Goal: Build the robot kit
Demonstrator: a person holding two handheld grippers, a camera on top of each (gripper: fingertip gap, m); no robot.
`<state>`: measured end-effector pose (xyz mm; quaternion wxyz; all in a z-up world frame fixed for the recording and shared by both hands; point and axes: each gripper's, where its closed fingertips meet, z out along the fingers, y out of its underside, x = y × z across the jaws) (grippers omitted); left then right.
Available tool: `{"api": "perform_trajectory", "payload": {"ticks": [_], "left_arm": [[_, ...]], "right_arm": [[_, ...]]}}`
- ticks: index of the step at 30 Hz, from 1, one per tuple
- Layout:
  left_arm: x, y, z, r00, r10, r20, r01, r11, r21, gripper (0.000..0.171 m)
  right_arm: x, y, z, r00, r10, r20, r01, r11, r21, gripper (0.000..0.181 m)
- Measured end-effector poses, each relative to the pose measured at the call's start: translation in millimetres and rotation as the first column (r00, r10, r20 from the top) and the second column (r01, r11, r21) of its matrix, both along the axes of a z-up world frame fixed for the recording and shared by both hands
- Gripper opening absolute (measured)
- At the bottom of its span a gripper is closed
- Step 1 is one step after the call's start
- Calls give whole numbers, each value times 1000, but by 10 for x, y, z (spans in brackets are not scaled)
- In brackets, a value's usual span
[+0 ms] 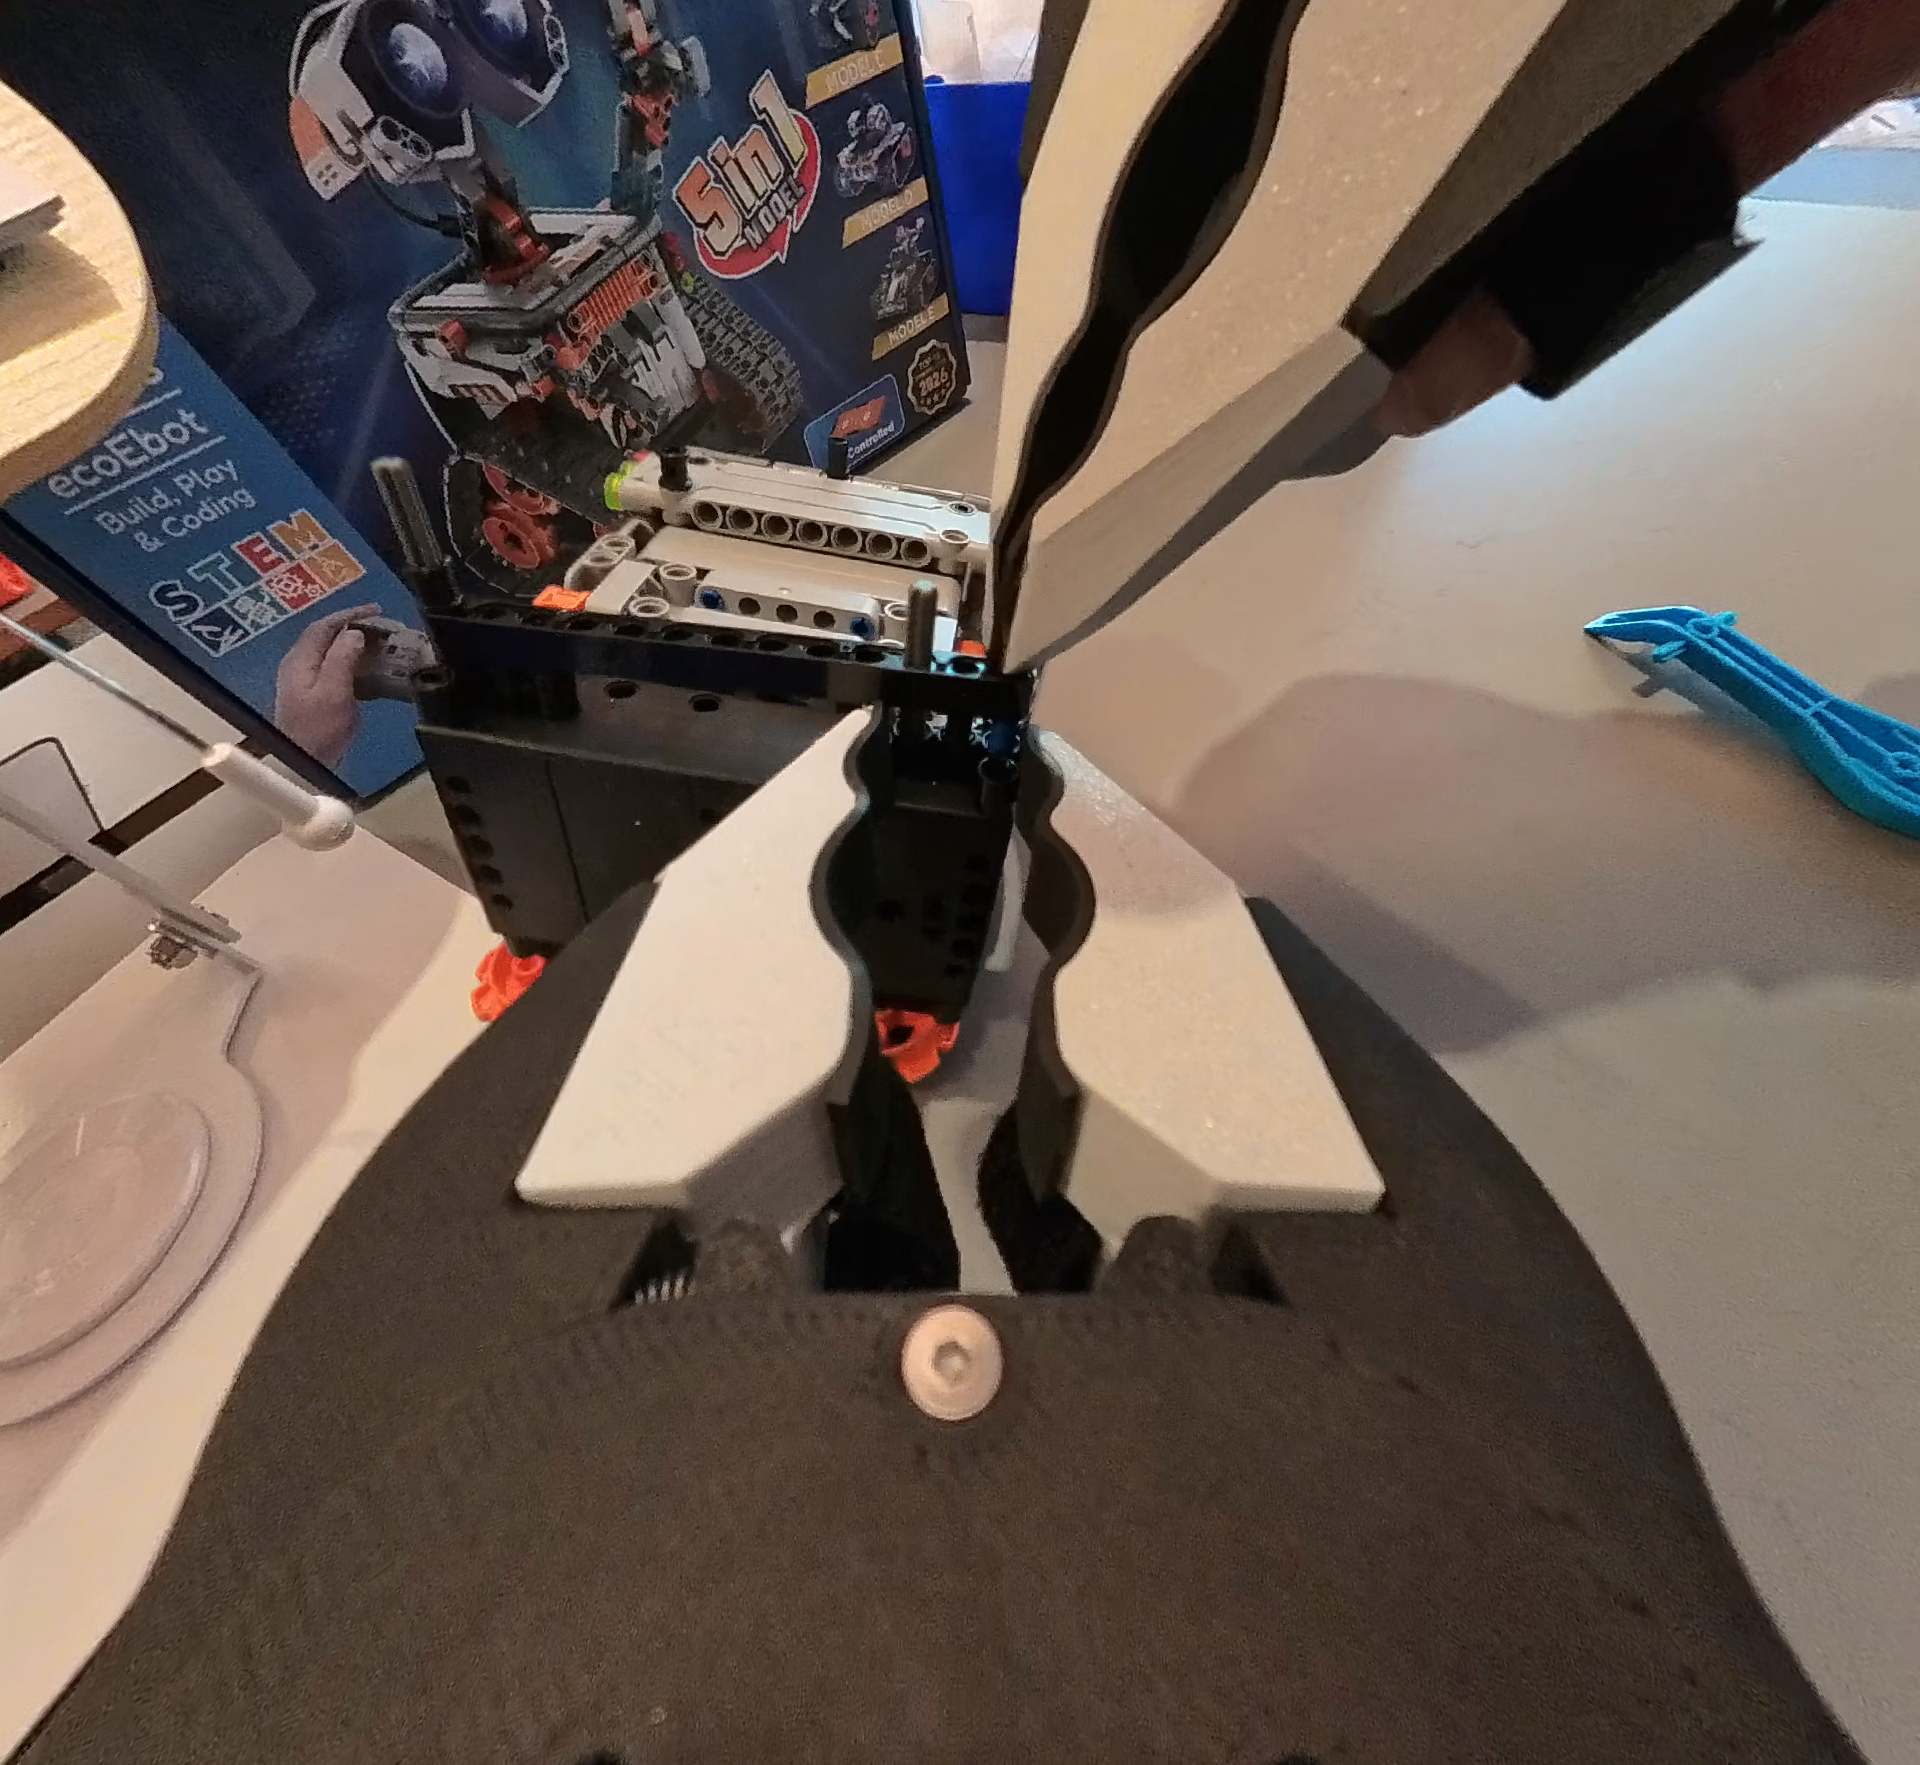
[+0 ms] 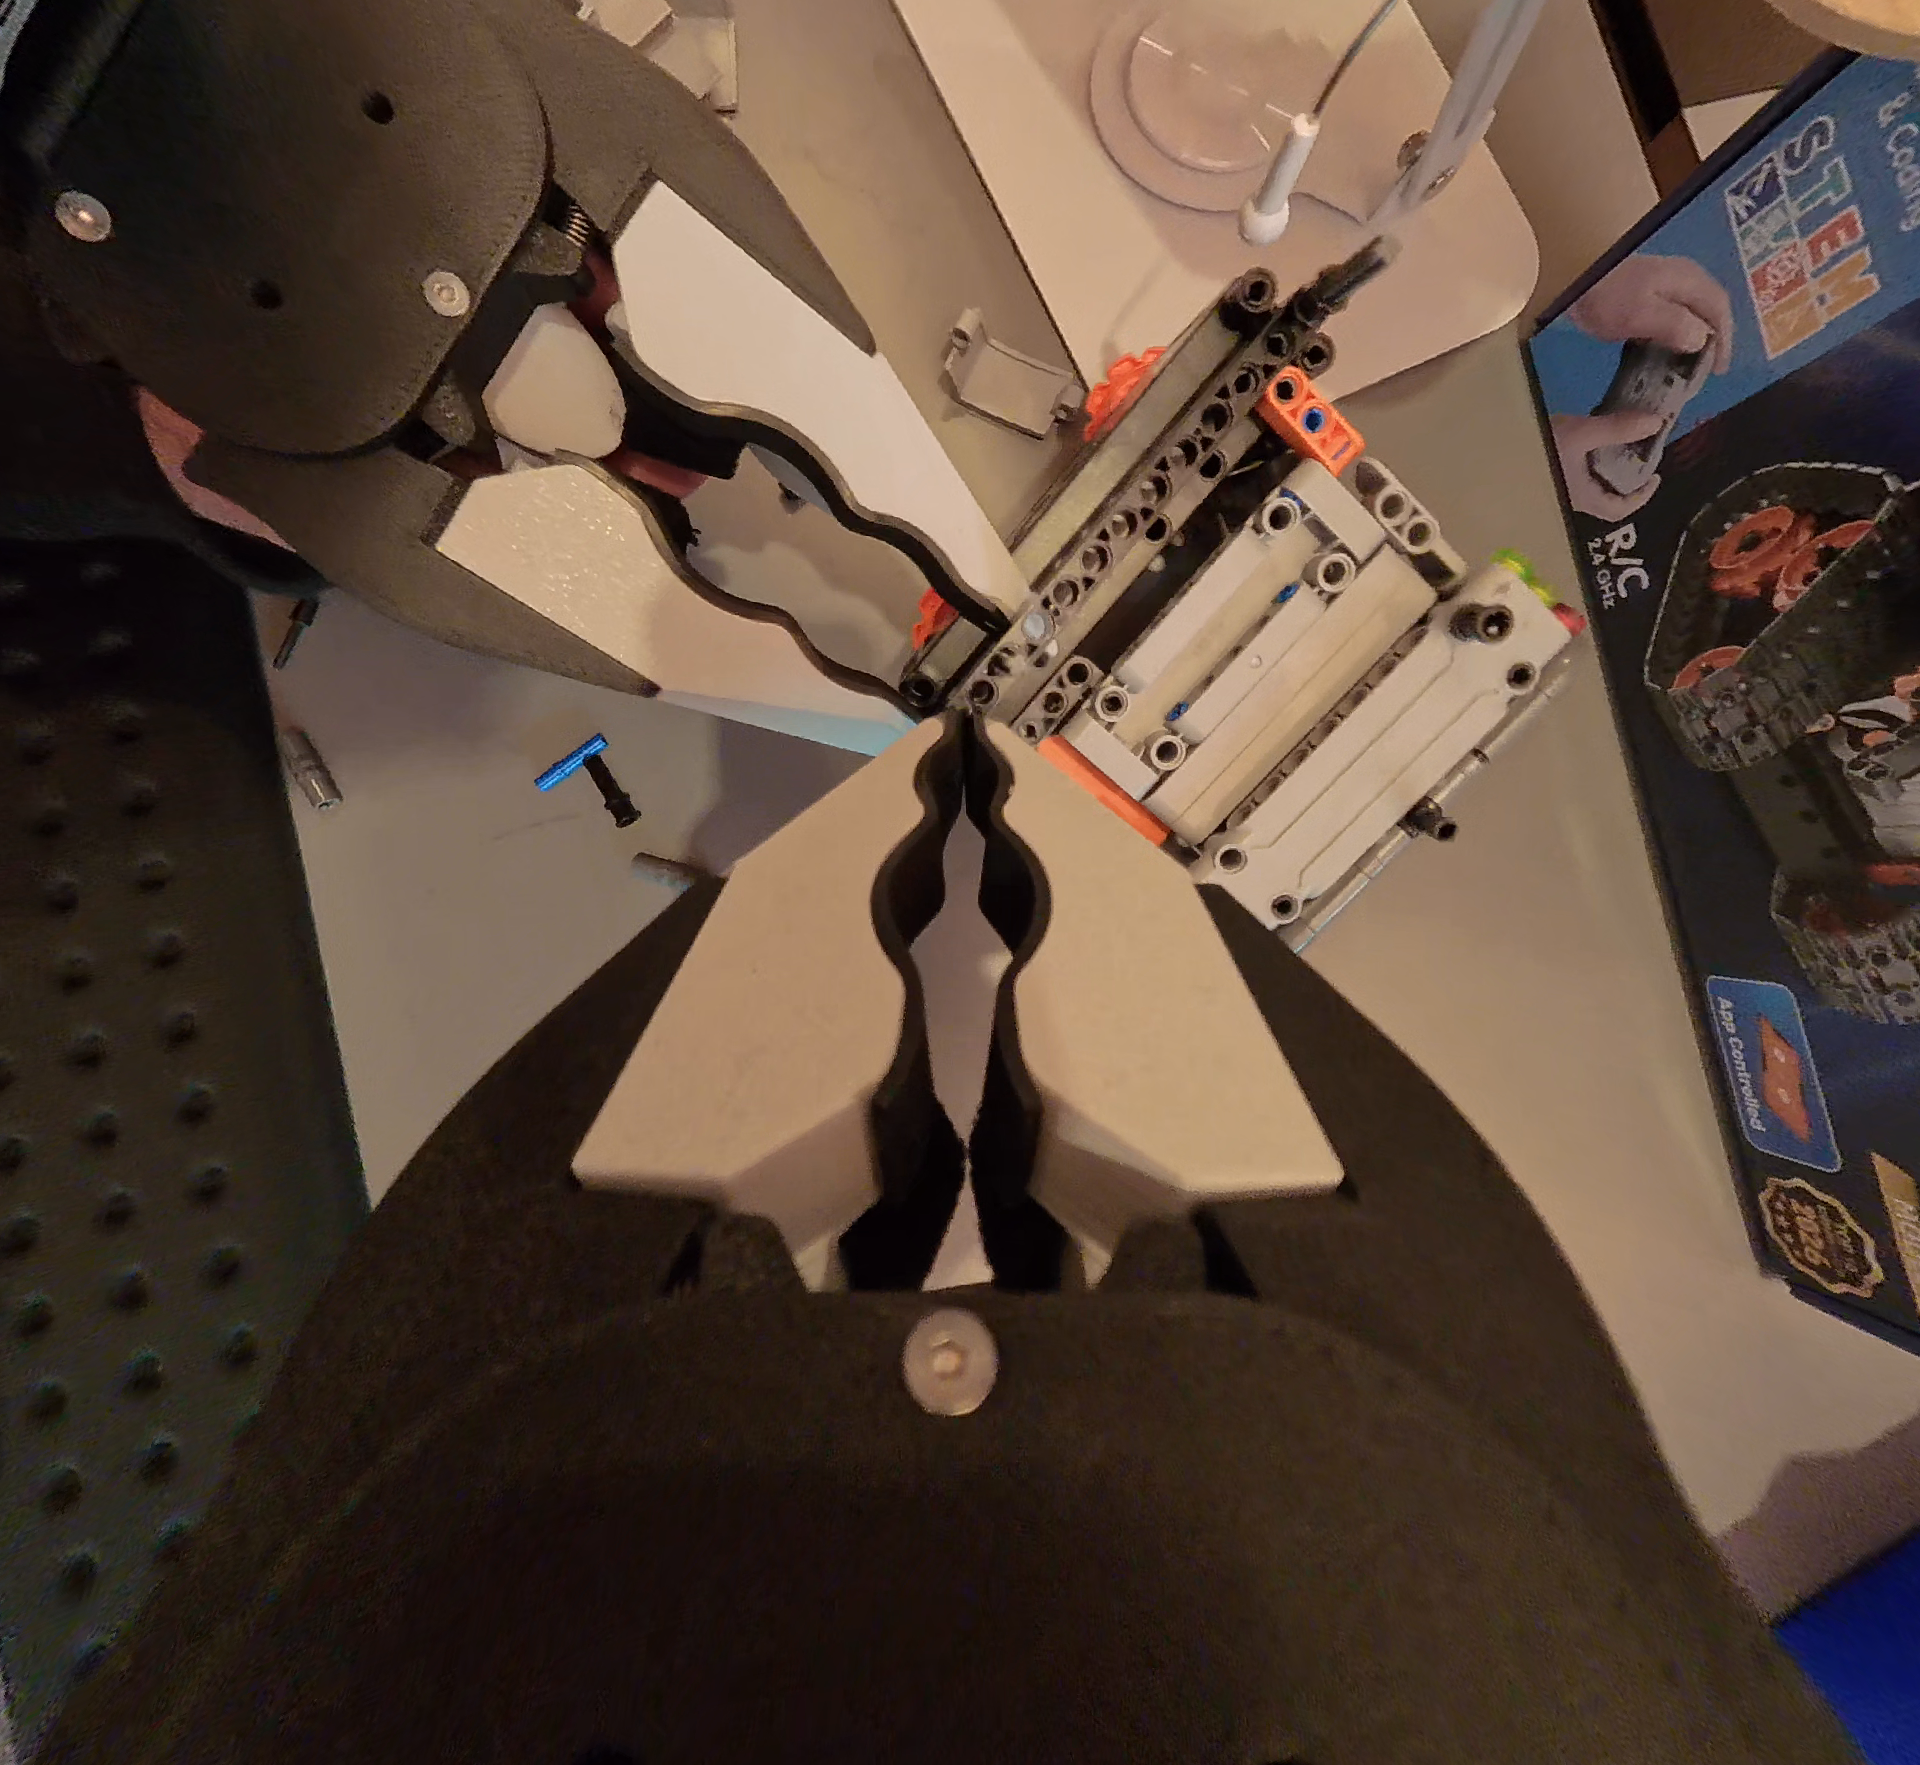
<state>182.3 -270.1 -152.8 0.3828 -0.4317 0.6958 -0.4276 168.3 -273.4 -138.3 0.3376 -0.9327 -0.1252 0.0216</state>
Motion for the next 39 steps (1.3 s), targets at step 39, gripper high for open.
{"api": "perform_trajectory", "payload": {"ticks": [39], "left_arm": [[-272,-314,51,964,-266,-10,259,947,-190,24]], "right_arm": [[-287,-192,-22,793,56,607,-276,920,277,33]]}}
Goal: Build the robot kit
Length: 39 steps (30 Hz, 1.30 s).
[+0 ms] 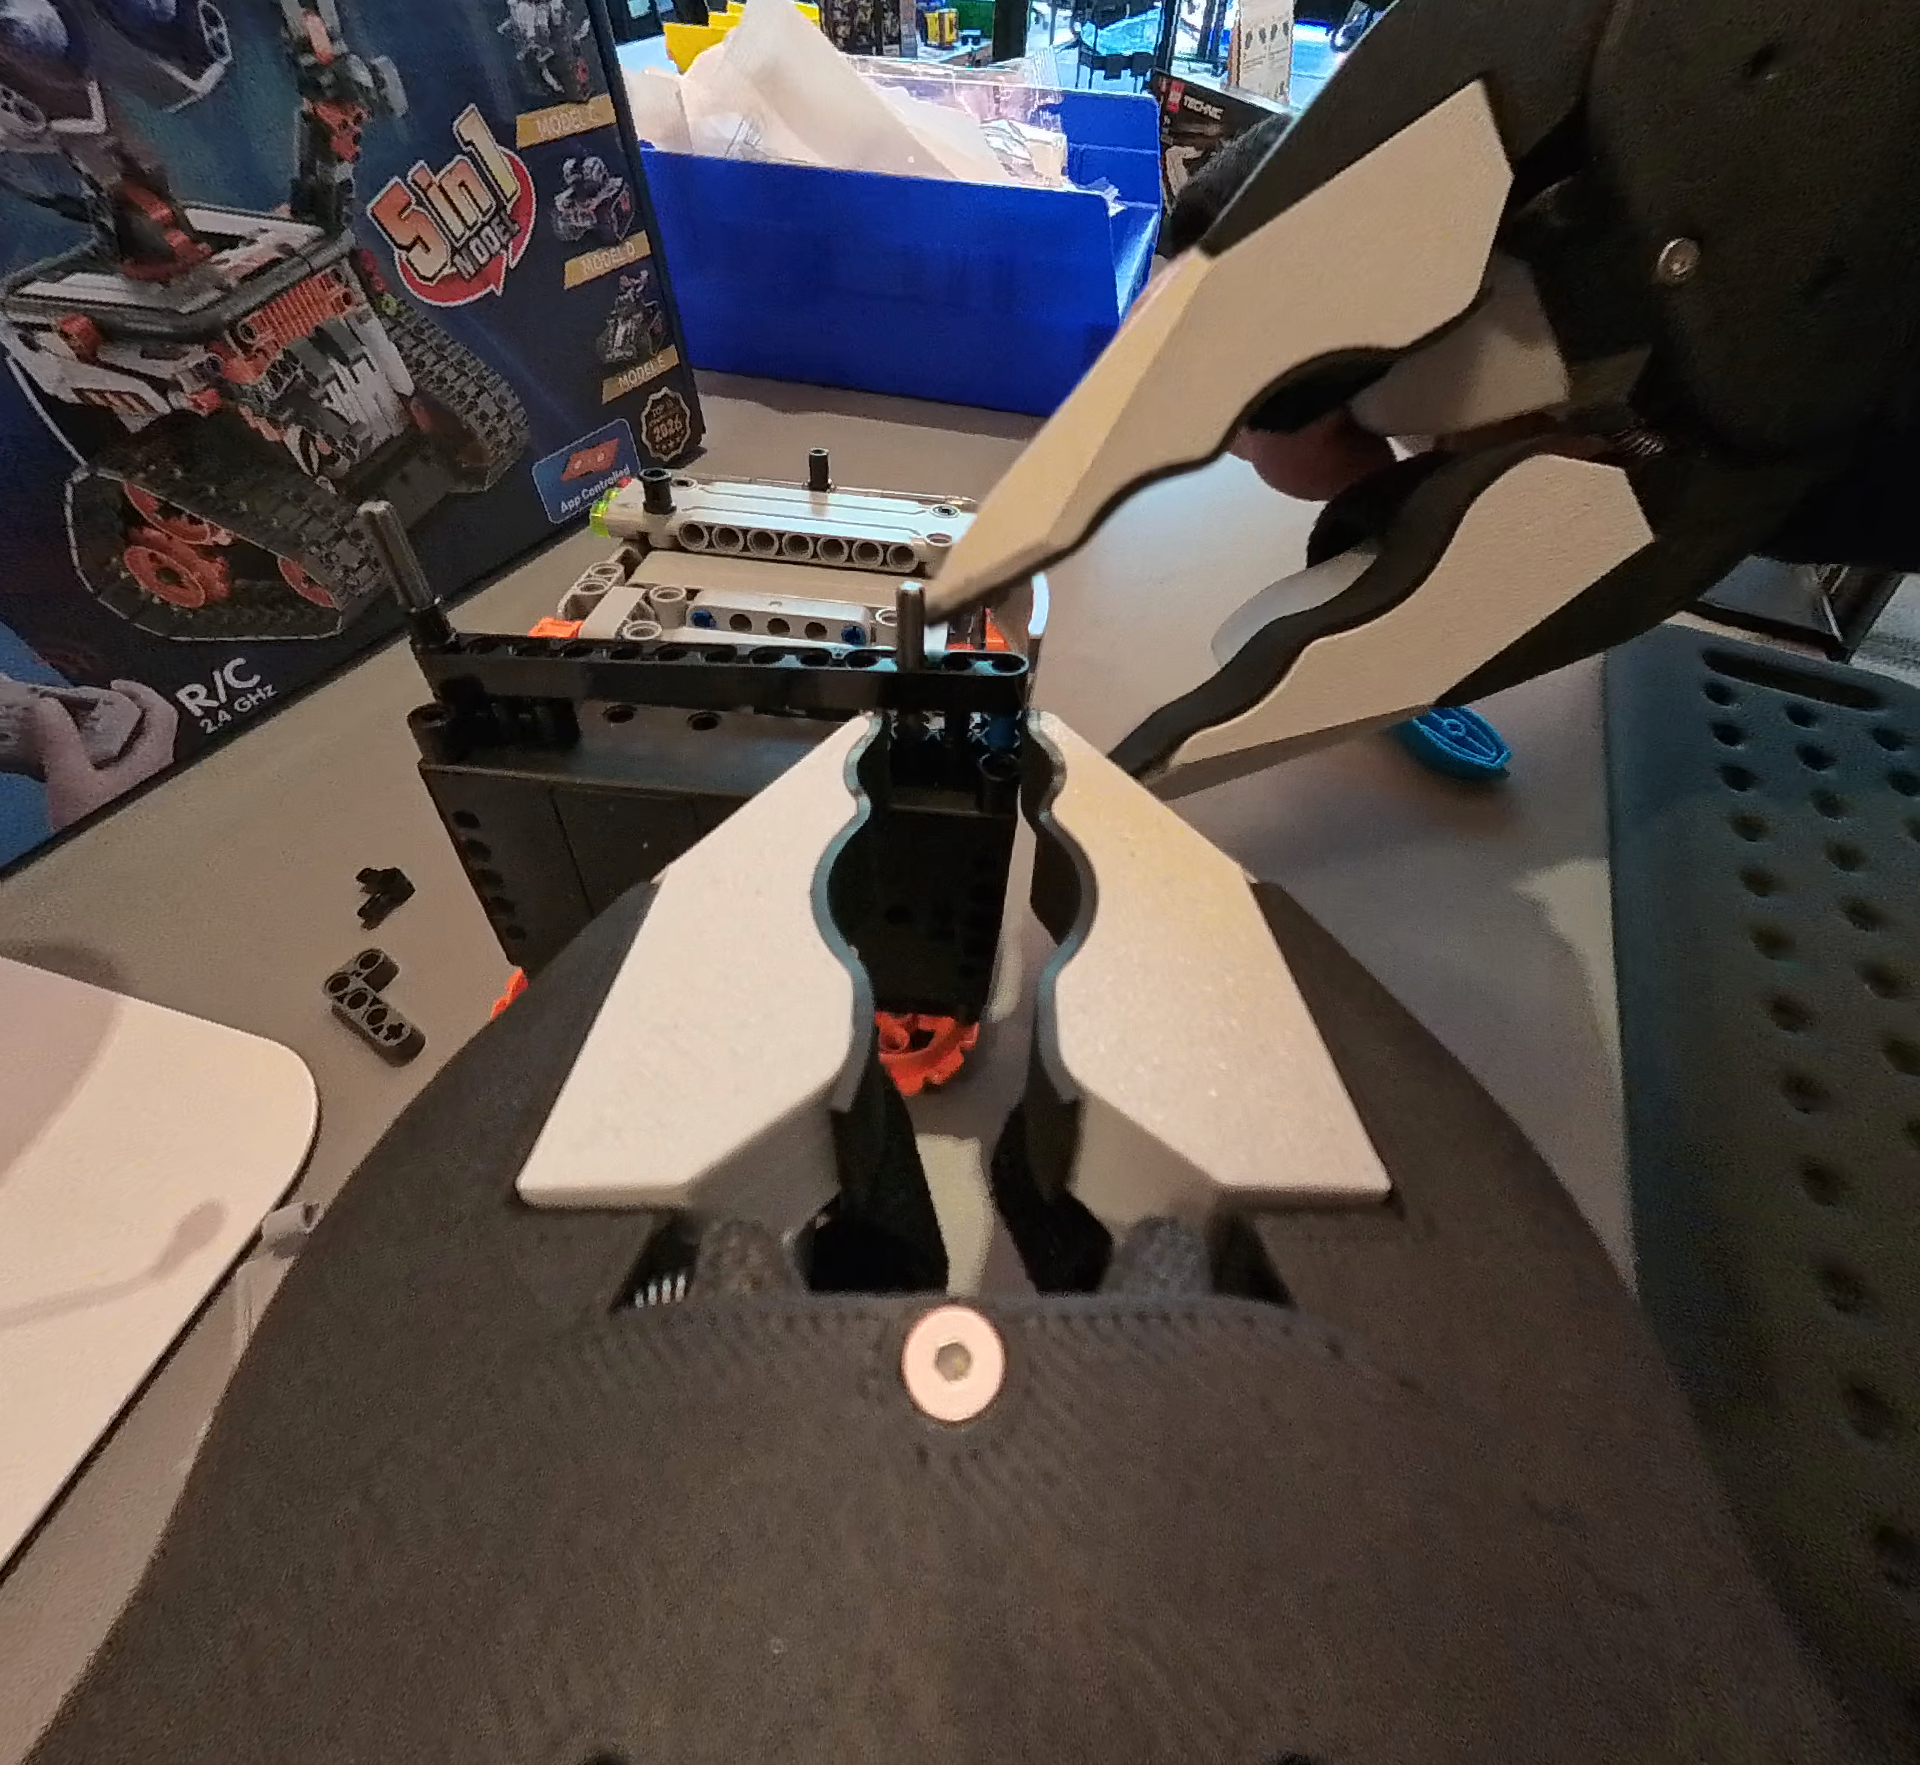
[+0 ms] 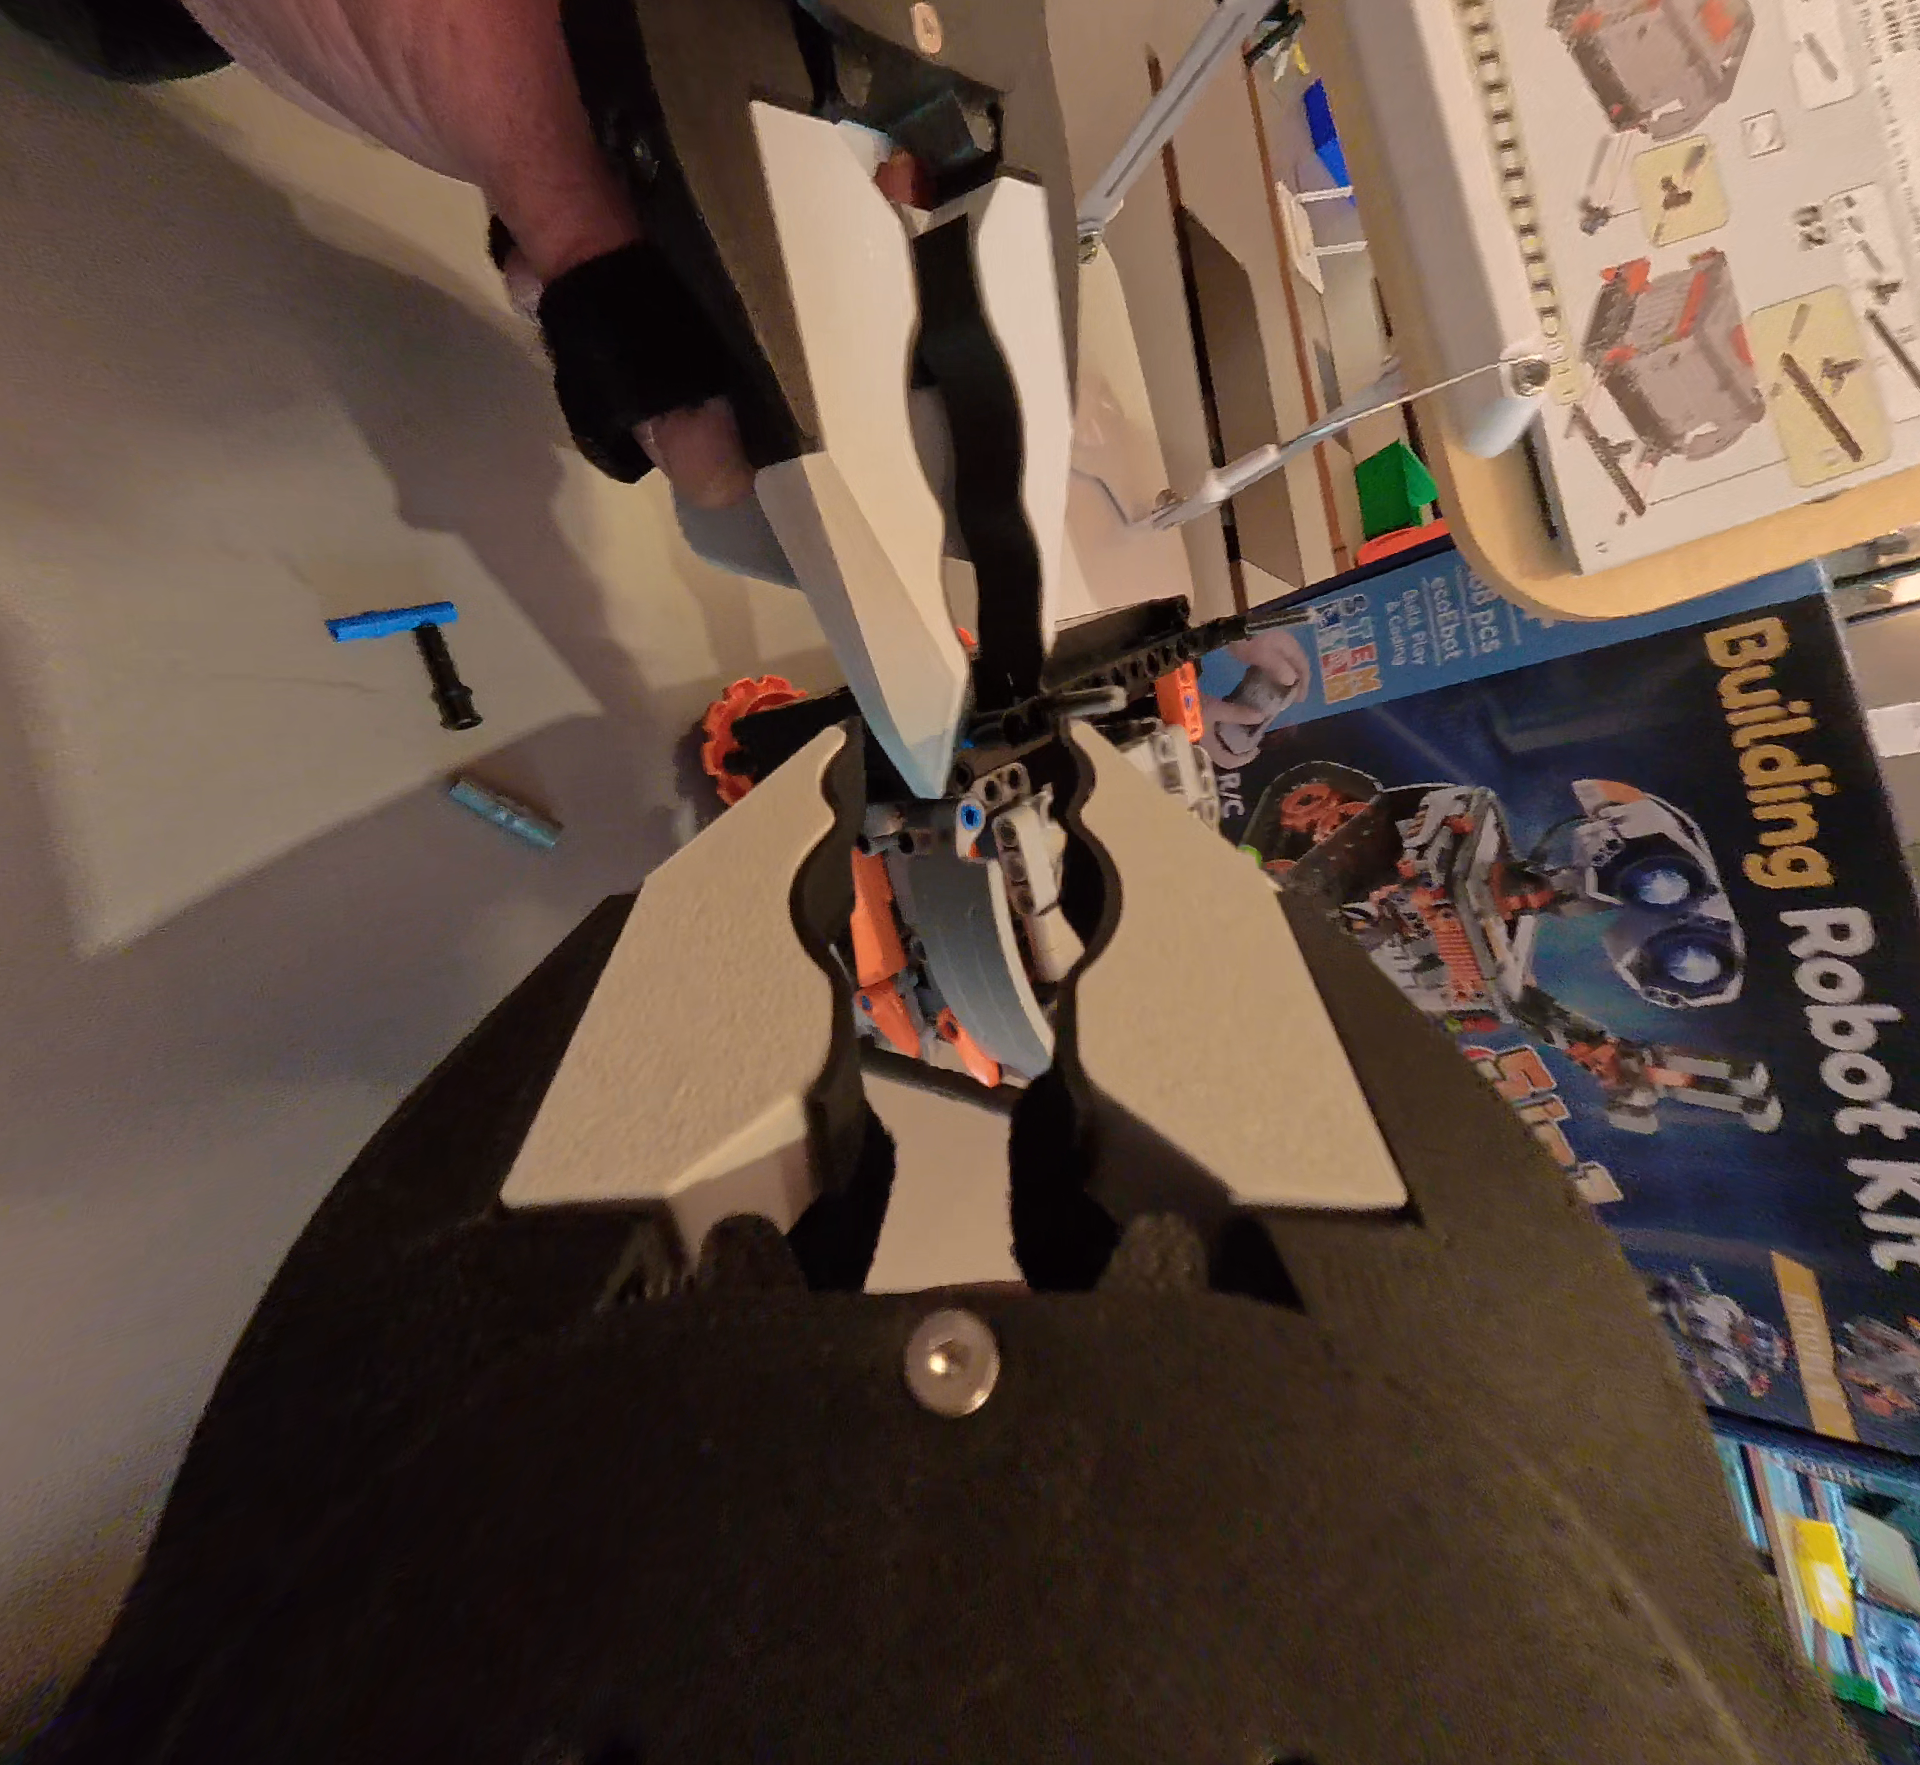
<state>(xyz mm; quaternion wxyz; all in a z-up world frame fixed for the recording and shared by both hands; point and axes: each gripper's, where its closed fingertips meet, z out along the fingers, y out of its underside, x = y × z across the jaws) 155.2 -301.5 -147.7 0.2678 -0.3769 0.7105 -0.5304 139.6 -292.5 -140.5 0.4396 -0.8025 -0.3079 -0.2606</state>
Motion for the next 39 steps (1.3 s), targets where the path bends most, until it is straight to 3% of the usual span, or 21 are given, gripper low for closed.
{"api": "perform_trajectory", "payload": {"ticks": [8,20,22,25,30,33,39], "left_arm": [[-59,72,18,999,-2,54,-2,998,64,37],[-61,2,-14,997,-47,62,43,997,71,23],[-58,7,-13,997,-44,61,40,997,71,23],[-62,-9,-17,997,-52,64,46,995,85,23],[-55,2,-13,996,-51,67,45,995,86,23],[-59,-10,-19,996,-56,74,48,992,113,23],[-44,-13,-31,996,-42,80,31,990,137,22]], "right_arm": [[-19,-29,-9,1000,9,27,-9,1000,1,30],[-87,-96,55,999,29,41,-31,999,44,15],[-109,-83,32,999,34,18,-34,999,23,20],[-100,-86,85,999,35,2,-35,999,13,8],[-72,-73,38,999,34,0,-34,999,-21,15],[-52,-78,57,999,42,-9,-42,998,-37,2],[-47,-86,37,996,63,-57,-68,993,-98,0]]}}
